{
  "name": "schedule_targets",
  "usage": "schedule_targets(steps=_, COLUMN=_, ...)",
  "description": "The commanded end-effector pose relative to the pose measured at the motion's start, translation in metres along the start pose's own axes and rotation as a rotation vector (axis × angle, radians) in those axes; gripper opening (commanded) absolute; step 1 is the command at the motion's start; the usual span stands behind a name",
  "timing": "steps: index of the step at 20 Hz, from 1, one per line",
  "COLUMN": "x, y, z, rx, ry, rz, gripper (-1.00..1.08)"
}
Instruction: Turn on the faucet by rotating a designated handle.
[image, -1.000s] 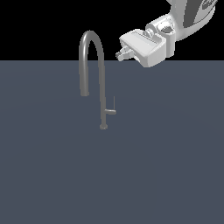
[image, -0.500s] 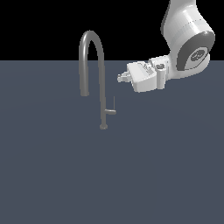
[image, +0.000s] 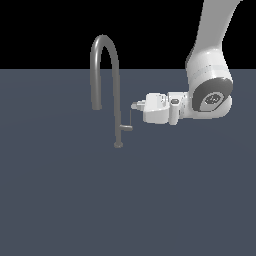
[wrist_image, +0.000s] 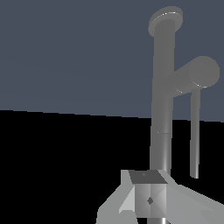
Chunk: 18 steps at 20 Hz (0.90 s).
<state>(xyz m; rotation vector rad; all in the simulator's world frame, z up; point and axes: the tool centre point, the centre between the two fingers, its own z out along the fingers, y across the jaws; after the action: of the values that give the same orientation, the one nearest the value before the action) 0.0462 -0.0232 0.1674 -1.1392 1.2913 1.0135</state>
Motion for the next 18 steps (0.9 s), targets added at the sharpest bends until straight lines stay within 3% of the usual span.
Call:
schedule_targets(steps=1, x=0.009, y=-0.001, z=0.003, rx=0.028, ry=-0.023, rz=0.027, gripper=-1.00)
schedule_targets(steps=8, x=0.021, y=-0.001, z=0.007, rx=0.064, ry=-0.053, rz=0.063, gripper=-1.00)
schedule_targets(steps=18, x=0.019, y=-0.001, z=0.008, rx=0.058, ry=-0.049, rz=0.057, gripper=-1.00)
